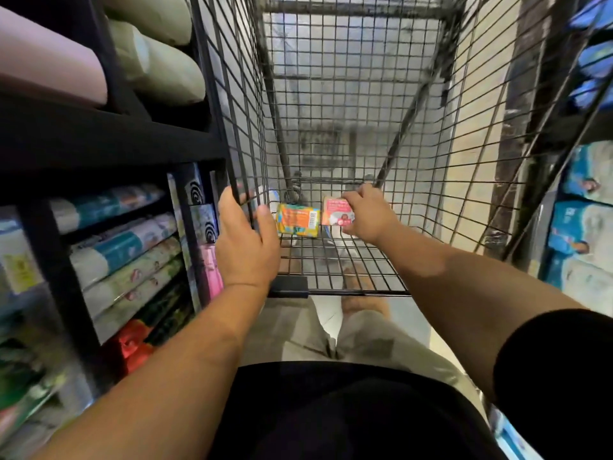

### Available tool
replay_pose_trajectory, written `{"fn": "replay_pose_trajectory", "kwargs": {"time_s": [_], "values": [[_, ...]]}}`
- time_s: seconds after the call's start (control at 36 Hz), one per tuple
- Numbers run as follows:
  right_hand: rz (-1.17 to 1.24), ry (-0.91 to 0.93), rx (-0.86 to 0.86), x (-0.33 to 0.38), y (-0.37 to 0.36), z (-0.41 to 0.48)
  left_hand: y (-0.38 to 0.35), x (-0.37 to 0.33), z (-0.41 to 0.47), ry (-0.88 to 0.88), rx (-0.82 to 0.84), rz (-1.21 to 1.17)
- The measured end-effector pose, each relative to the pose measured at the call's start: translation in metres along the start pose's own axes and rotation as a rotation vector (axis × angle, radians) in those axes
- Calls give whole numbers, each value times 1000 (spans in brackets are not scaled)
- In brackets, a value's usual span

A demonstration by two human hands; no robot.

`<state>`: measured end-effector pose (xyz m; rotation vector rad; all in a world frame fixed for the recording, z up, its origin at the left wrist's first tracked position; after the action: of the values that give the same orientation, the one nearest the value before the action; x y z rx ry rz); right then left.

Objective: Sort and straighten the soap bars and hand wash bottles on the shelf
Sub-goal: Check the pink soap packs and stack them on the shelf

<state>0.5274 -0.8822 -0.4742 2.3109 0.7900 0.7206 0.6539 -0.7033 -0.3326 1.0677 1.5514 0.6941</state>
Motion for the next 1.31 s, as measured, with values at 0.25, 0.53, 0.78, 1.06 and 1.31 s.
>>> {"fn": "replay_pose_trajectory", "kwargs": {"time_s": [0.25, 0.53, 0.78, 1.06, 1.31], "values": [[-3, 46, 212, 1, 4, -2, -2, 1, 0, -4, -21, -30], [-30, 52, 144, -5, 21, -16, -4, 2, 2, -40, -46, -83], [-105, 105, 43, 11, 53, -47, 2, -11, 0, -54, -34, 17], [-275, 252, -96, 68, 116, -120, 60, 34, -76, 66, 189, 246], [-373, 522, -267, 170, 143, -210, 147, 102, -156, 145, 158, 315]]}}
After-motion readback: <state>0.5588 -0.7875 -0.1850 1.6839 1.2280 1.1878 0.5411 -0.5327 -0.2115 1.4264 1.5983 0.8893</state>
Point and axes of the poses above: each hand's wrist, its own z-axis towards the middle knuckle, its own y-axis out of the back of the hand, x = y × z, the point moved 2 cm from there along z, towards the middle knuckle, and after that the axes turned 12 degrees about -x, right-handed, at the moved point
